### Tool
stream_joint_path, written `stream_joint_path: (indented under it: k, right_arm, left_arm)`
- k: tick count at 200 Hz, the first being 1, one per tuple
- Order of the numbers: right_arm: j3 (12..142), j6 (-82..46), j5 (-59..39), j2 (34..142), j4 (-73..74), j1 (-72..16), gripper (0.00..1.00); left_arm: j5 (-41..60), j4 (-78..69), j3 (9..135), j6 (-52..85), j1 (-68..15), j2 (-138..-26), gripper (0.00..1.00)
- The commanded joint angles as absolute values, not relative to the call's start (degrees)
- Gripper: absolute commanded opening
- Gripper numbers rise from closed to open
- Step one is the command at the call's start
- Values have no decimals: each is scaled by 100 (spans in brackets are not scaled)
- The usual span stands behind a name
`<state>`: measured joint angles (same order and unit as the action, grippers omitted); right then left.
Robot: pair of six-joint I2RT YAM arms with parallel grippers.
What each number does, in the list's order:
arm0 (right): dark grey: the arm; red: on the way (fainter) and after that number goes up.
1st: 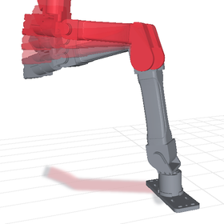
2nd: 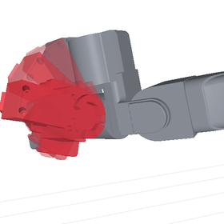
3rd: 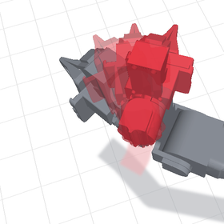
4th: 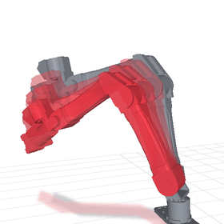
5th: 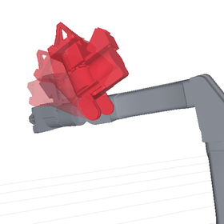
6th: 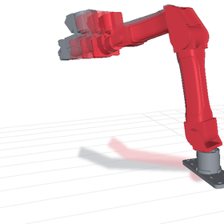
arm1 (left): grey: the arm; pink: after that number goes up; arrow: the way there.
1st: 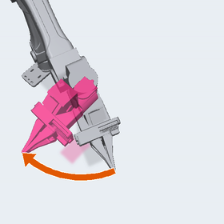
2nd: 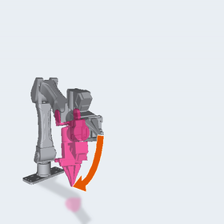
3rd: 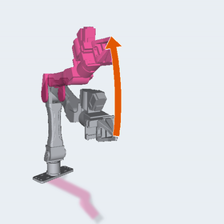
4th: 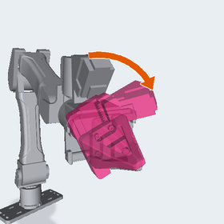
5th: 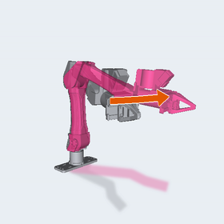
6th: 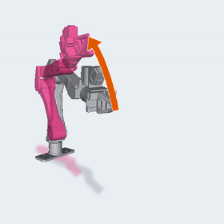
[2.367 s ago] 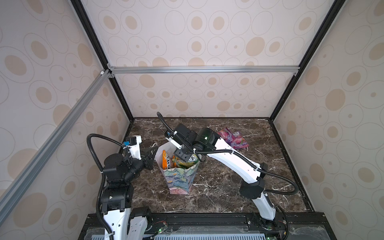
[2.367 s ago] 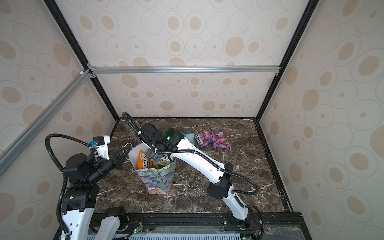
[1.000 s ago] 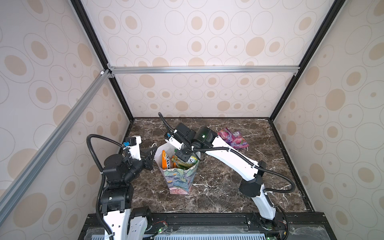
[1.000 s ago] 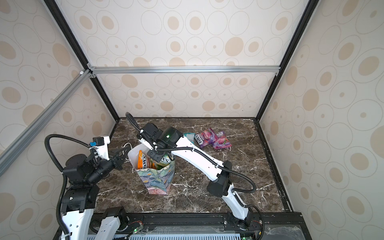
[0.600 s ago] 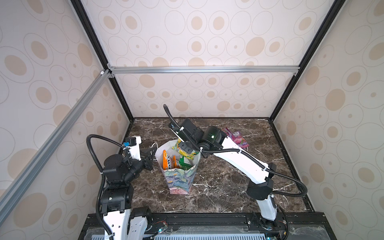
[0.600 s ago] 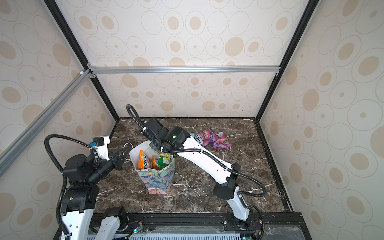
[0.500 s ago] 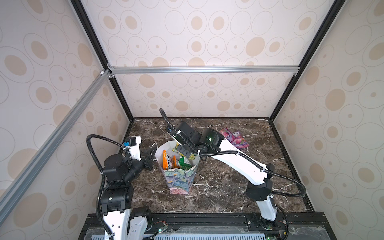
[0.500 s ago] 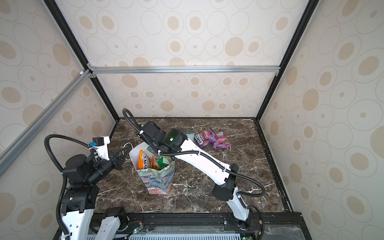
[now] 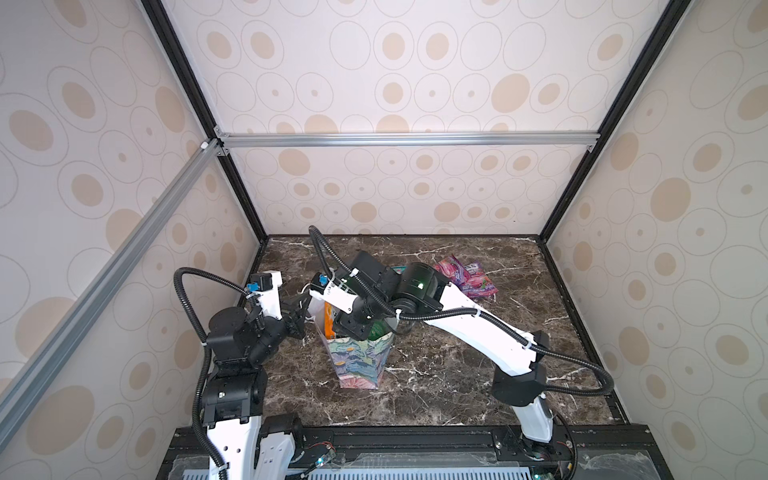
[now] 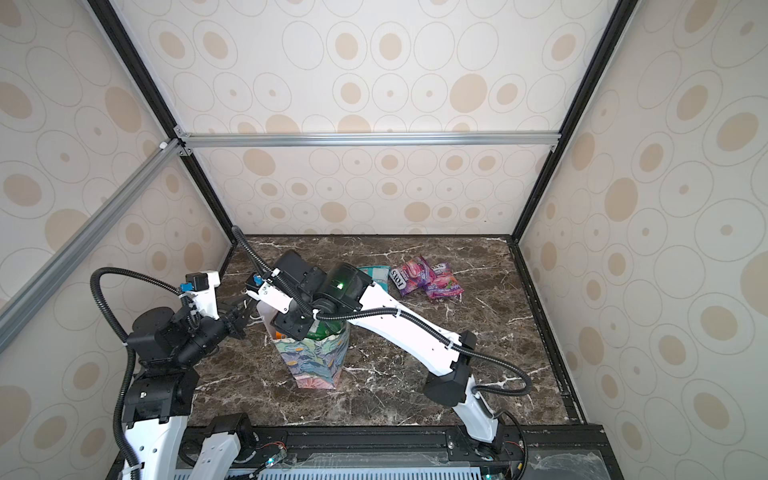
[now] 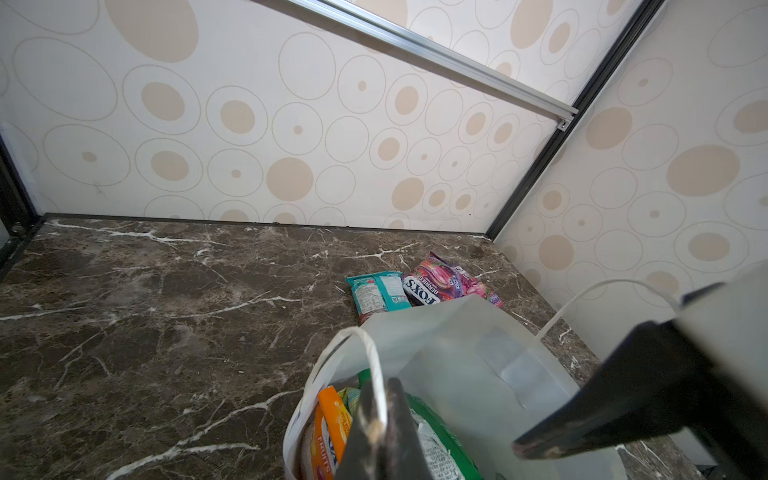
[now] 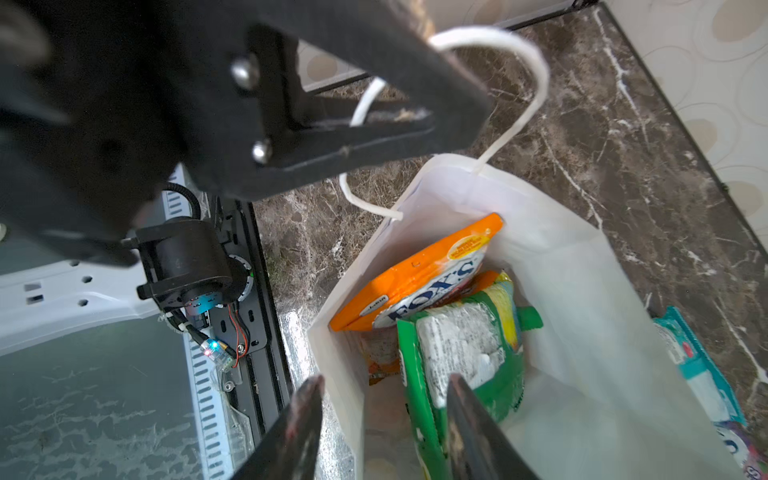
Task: Place the snacks into the paper bag
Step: 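Withdraw the right gripper from the bag toward the remaining packets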
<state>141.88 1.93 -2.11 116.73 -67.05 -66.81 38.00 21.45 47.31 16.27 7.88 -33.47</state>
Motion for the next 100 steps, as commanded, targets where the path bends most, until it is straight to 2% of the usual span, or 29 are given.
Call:
stream_joint_path:
  k: [1,29,74,100]
  right_arm:
    - [13542,50,661,10736,-6147,-6658,48]
    - [11624,-228,1147,9329,-4651,-6367,48]
    - [9162,-1255,1002,7480,-3349,-5042,50]
    - [7932,-1877,599,6817,-2874,-4207,50]
  left_arm:
    - [3645,2075,4722,1380,771,-3419,0]
    - [3424,2093,4620,1227,773,-3412,0]
    - [3179,2019,4387,1170,772,-3417,0]
    - [3184,1842,4199,1203,767,-3362,0]
